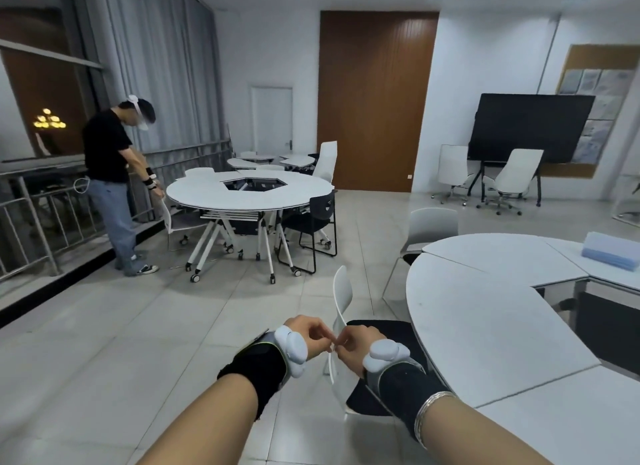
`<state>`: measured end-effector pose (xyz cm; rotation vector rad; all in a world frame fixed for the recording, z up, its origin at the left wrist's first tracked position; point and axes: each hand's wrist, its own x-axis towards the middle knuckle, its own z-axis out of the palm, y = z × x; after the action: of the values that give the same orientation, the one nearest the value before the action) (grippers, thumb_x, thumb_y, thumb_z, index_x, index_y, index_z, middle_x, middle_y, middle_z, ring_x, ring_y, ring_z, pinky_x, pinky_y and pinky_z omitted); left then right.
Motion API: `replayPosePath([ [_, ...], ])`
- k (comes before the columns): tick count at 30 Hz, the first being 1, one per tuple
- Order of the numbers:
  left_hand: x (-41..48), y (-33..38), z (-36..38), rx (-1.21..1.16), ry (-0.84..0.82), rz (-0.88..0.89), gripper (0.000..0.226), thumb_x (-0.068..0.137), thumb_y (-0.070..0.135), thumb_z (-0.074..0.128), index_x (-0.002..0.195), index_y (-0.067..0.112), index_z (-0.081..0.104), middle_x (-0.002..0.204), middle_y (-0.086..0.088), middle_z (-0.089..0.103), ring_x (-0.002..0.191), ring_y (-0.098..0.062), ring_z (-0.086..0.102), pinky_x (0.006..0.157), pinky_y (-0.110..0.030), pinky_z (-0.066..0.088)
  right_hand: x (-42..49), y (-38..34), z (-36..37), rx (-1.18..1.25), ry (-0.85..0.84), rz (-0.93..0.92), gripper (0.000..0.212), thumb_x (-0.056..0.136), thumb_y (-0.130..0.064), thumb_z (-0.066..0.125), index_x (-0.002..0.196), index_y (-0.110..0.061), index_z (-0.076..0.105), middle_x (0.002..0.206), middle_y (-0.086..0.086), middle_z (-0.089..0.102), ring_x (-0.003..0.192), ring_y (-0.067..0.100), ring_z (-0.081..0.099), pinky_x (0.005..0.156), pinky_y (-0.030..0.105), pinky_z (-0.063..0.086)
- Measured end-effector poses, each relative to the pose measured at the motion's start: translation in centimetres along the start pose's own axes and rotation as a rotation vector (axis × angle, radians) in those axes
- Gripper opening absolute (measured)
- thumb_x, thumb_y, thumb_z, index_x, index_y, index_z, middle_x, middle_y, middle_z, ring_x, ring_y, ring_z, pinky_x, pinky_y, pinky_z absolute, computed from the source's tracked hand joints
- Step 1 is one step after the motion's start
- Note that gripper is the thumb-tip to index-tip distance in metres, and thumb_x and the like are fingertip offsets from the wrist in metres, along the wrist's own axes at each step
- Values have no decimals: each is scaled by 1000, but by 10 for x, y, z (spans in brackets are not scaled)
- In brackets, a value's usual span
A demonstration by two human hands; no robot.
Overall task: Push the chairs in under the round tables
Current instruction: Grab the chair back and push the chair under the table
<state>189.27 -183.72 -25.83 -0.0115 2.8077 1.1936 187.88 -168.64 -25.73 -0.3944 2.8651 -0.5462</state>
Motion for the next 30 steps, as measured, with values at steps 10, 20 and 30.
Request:
replayPosePath([
  [10, 95, -72, -84, 23, -123, 91, 19, 76, 27, 71, 91, 15, 73, 87, 1, 72, 84, -12, 65, 82, -26, 53, 95, -84, 19, 11, 30, 142, 26, 93, -42, 48, 112, -33, 63, 118, -9, 65, 108, 16, 64, 73, 21, 38],
  [20, 203, -103, -82, -29, -241, 143, 17, 62, 42, 75, 68, 33, 62, 79, 8, 71, 81, -13, 68, 84, -32, 57, 191, -78, 30, 19, -1, 357, 30, 91, -46, 43, 111, -34, 61, 118, -4, 65, 108, 21, 64, 74, 25, 42],
  [30, 355, -93, -68, 25, -346, 176, 20, 55, 55, 71, 62, 38, 64, 79, 3, 74, 80, -15, 69, 82, -26, 57, 314, -23, 0, 81, -17, 455, 34, 91, -46, 42, 116, -33, 62, 120, -5, 64, 112, 19, 63, 80, 24, 44],
])
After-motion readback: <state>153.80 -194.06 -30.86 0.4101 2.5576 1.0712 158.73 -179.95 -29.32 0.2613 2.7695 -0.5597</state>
